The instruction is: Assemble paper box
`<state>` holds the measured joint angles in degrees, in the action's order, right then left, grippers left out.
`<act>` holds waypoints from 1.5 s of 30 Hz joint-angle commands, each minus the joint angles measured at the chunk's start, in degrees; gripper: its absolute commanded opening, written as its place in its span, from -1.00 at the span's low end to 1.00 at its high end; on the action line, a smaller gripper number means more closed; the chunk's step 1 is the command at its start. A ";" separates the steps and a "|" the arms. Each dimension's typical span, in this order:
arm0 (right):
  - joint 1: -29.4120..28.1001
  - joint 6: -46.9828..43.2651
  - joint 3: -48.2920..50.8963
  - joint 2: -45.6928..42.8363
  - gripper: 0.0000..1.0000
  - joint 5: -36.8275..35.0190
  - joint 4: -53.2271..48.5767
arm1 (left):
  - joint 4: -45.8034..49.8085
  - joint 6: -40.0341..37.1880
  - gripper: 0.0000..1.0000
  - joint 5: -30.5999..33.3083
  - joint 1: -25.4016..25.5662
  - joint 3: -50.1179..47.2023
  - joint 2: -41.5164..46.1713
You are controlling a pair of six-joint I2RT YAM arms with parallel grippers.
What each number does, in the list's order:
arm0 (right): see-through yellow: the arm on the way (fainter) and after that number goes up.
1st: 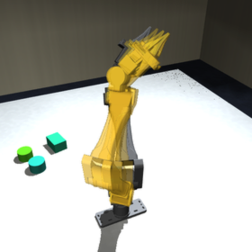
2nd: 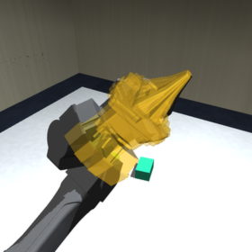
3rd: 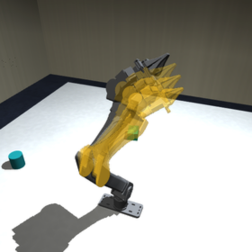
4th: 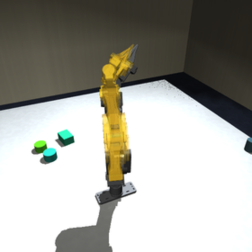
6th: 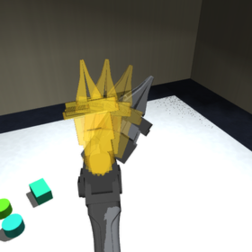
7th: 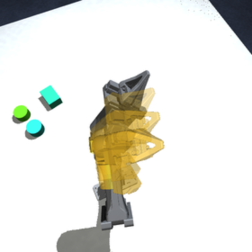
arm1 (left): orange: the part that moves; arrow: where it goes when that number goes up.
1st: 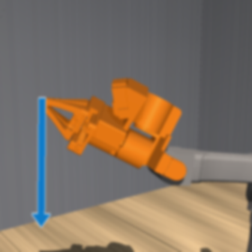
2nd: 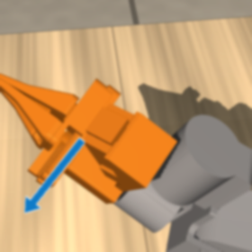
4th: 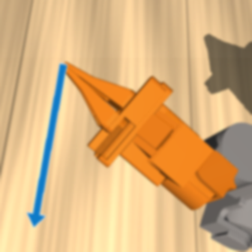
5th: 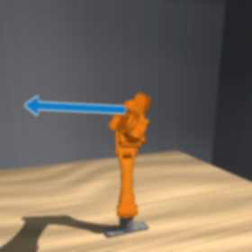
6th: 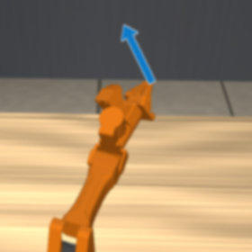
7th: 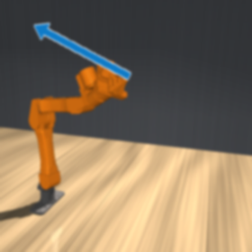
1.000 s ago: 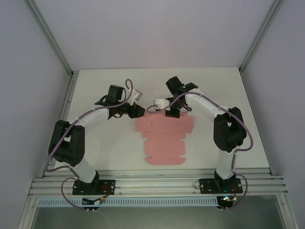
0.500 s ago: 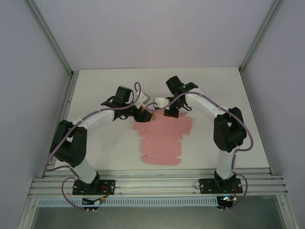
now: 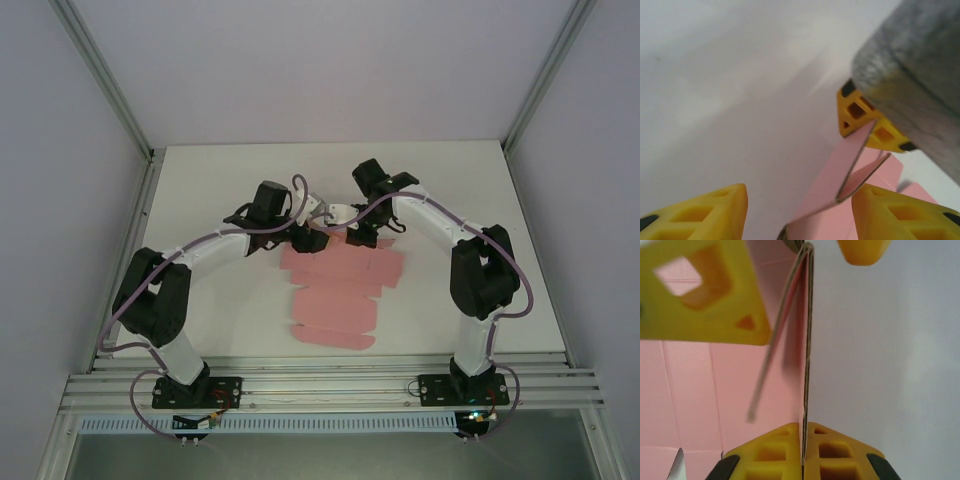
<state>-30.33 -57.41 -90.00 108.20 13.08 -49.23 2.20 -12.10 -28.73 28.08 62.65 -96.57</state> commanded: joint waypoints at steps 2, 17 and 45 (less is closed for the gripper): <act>-1.05 0.58 0.02 -3.44 -1.00 8.37 -1.45 | -12.30 5.29 0.24 15.35 0.74 -4.78 3.07; -0.72 5.68 3.63 -4.76 -1.00 -8.37 5.89 | -10.69 10.08 0.99 21.54 1.12 -14.99 21.55; -1.06 11.09 24.72 -19.82 -1.00 -9.96 32.49 | -22.73 36.62 0.47 21.15 -2.24 -34.17 25.05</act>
<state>-31.18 -48.18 -65.65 90.35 0.25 -17.58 -20.47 23.22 -9.37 26.52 25.15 -68.99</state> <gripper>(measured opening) 0.048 0.739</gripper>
